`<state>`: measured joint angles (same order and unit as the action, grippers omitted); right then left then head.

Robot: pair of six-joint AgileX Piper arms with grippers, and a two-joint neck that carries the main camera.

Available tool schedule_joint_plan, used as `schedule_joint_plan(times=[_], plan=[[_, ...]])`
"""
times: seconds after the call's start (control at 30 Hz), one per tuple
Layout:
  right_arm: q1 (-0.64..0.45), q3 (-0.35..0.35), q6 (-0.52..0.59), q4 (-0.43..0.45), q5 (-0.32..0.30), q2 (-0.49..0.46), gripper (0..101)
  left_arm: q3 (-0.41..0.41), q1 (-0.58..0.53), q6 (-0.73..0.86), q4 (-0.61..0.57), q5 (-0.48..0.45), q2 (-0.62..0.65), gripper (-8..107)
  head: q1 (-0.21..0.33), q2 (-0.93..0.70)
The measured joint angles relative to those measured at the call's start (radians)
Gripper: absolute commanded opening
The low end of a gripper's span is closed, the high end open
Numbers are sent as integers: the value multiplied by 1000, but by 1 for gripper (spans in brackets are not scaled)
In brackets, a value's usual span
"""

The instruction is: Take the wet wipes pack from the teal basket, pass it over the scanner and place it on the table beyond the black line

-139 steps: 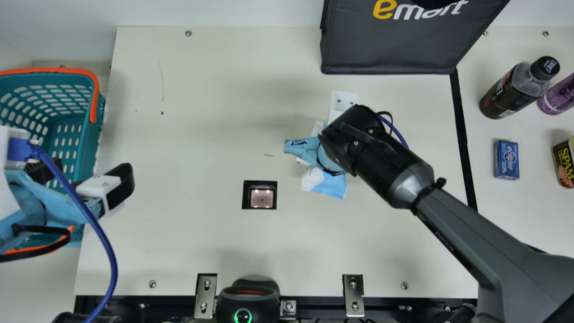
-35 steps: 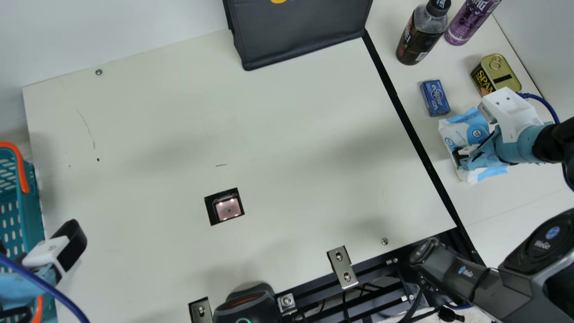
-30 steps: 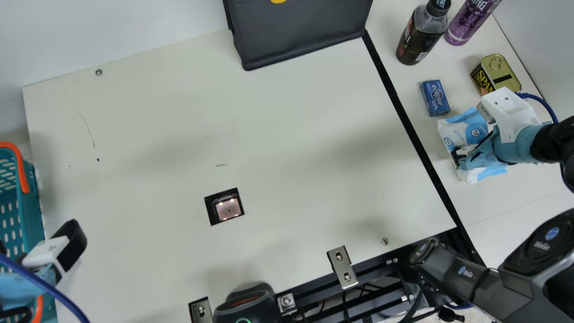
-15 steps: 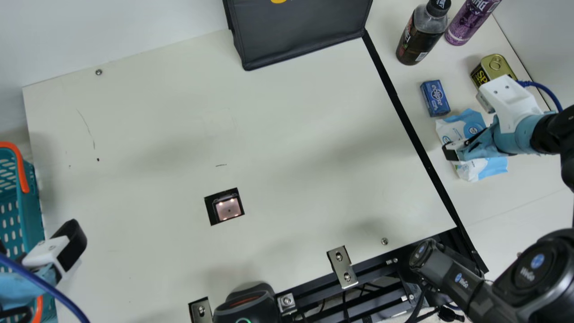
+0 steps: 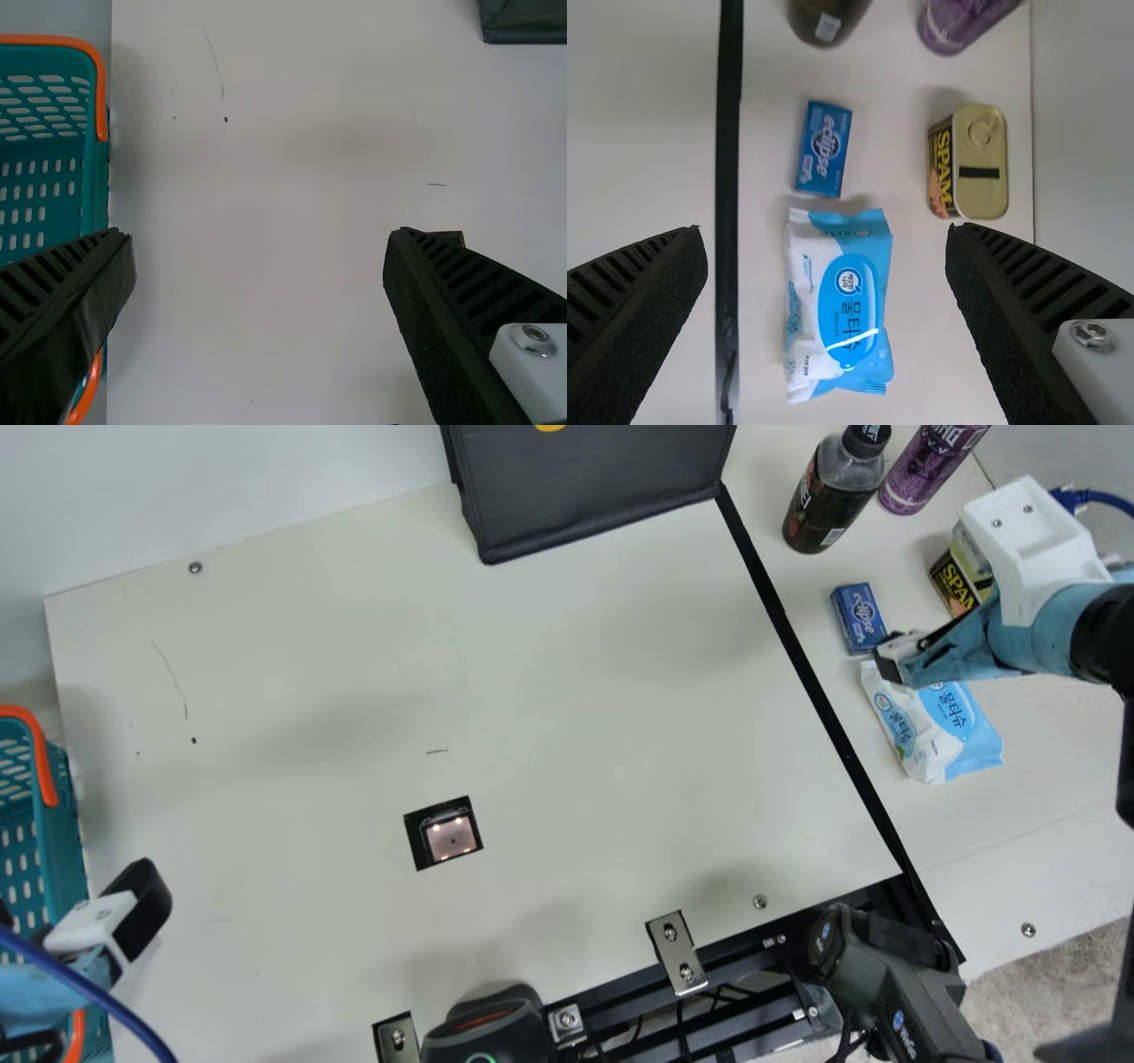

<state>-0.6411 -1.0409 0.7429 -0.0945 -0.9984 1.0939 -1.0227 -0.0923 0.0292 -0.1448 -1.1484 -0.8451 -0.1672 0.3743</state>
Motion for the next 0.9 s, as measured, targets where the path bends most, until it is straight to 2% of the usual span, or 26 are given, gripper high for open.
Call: schedule_joint_plan(times=[0.1,0.2,0.53,0.7,0.9], plan=[[68,-35,-97,22,-29,-36,95,0,0,0,0,0,0,90,0,0],[100,-44,-140,26,-41,-54,95,-16,14,-8,17,-15,15,90,0,-11],[249,-84,-294,51,-92,-141,95,-180,64,-29,118,-64,91,90,0,-230],[329,-101,-378,59,-119,-182,95,-182,64,-29,117,-66,91,90,0,-341],[421,-125,-485,75,-148,-233,95,-182,64,-29,117,-63,91,90,0,-345]])
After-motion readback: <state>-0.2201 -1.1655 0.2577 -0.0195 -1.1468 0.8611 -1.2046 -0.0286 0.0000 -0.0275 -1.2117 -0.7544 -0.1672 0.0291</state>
